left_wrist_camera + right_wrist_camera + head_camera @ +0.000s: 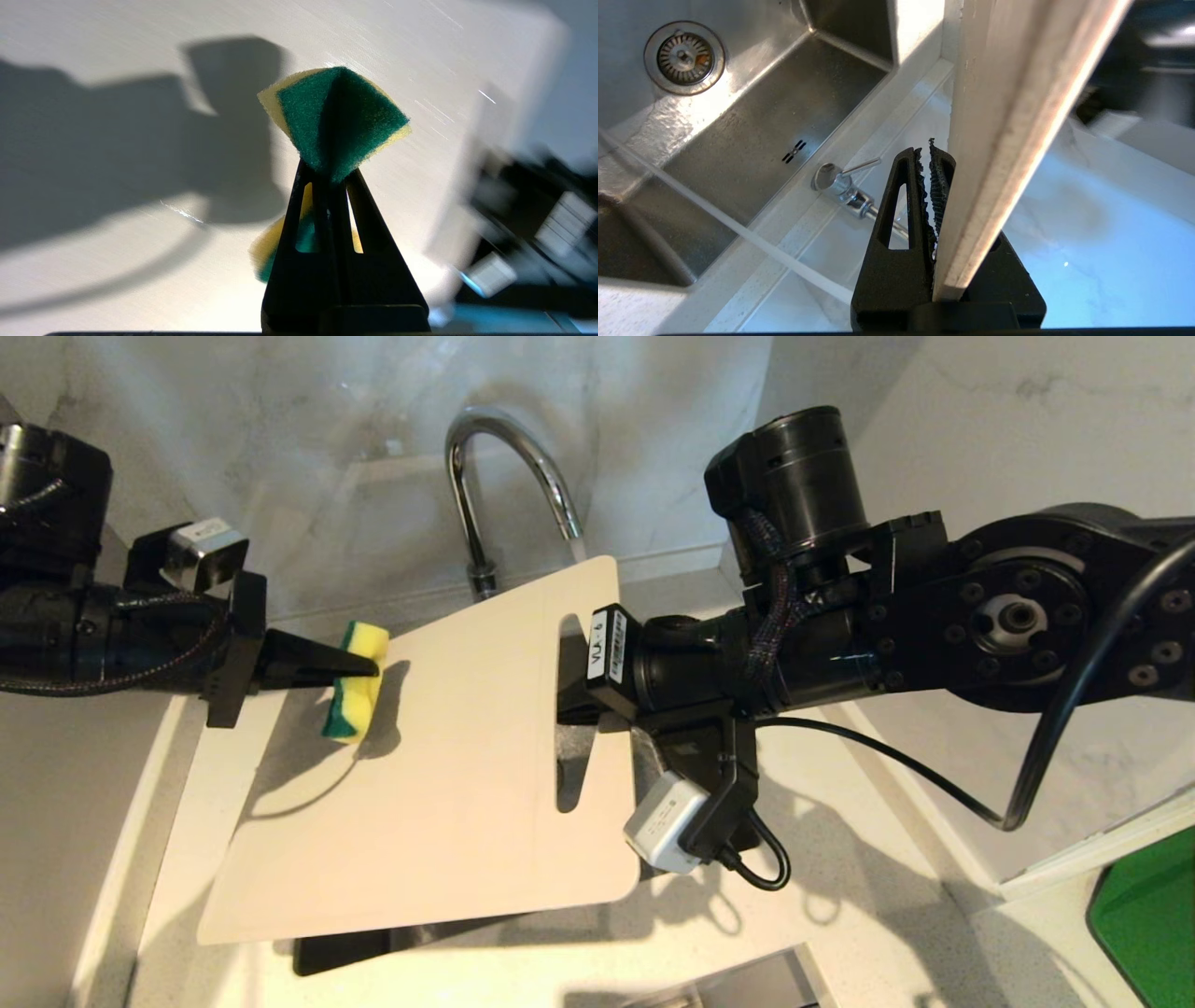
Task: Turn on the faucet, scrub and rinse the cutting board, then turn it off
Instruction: Scrub the cutting board underwater
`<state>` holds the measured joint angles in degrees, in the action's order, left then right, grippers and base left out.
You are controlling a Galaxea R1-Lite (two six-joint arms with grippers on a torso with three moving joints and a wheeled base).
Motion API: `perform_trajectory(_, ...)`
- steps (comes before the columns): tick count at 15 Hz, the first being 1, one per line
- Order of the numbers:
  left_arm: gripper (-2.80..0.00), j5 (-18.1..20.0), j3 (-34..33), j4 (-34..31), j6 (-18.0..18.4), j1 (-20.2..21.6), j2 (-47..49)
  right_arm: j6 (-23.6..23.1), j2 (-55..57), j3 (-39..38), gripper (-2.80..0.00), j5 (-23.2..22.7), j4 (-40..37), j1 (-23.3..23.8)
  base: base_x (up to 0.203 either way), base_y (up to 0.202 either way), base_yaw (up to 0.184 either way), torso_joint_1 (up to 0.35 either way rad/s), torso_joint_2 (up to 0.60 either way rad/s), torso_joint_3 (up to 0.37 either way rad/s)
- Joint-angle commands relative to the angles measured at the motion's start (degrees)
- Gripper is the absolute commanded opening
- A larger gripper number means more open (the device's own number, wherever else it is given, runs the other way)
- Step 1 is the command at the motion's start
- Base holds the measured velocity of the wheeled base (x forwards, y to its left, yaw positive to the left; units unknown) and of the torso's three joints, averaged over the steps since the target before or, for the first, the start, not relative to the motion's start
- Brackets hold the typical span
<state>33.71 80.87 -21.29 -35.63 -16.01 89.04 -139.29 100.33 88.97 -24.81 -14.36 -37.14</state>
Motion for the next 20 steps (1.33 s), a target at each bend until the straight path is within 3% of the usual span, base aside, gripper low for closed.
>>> perform_trajectory(1, -2.8, -2.8, 0.9, -2.5, -1.8, -9.8, -5.8, -0.7, 0.3, 0.3, -2.8, -0.1, -0.1, 0.1, 0.0, 0.0, 0.0, 0.0, 0.0, 0.0)
perform_trajectory(4, -2.8, -10.4, -6.8, -2.4, -2.3, -17.3, -6.8, -0.7, 0.1, 0.3, -2.8, -0.1, -0.2, 0.8, 0.0, 0.0, 0.0, 0.0, 0.0, 0.0)
perform_trajectory(9, -2.8, -14.3, -19.1, 9.2, -1.6, -17.5, -6.4, -0.6, 0.1, 0.5, -2.8, -0.1, -0.1, 1.0, 0.0, 0.0, 0.0, 0.0, 0.0, 0.0)
perform_trajectory(15, -2.8, -15.0, -28.4, 17.3, 1.1, -11.6, -5.2, 0.4, -0.3, 0.5, -2.8, -0.1, -0.1, 1.0, 0.0, 0.0, 0.0, 0.0, 0.0, 0.0)
perform_trajectory(18, -2.8, -14.5, -32.8, 20.8, 3.9, -5.6, -5.0, 0.5, -0.4, 0.6, -2.8, -0.1, -0.1, 1.0, 0.0, 0.0, 0.0, 0.0, 0.0, 0.0)
perform_trajectory(20, -2.8, -12.2, -35.1, 22.5, 5.9, 0.1, -4.8, 0.5, -0.4, 0.6, -2.8, -0.1, -0.1, 1.0, 0.0, 0.0, 0.0, 0.0, 0.0, 0.0)
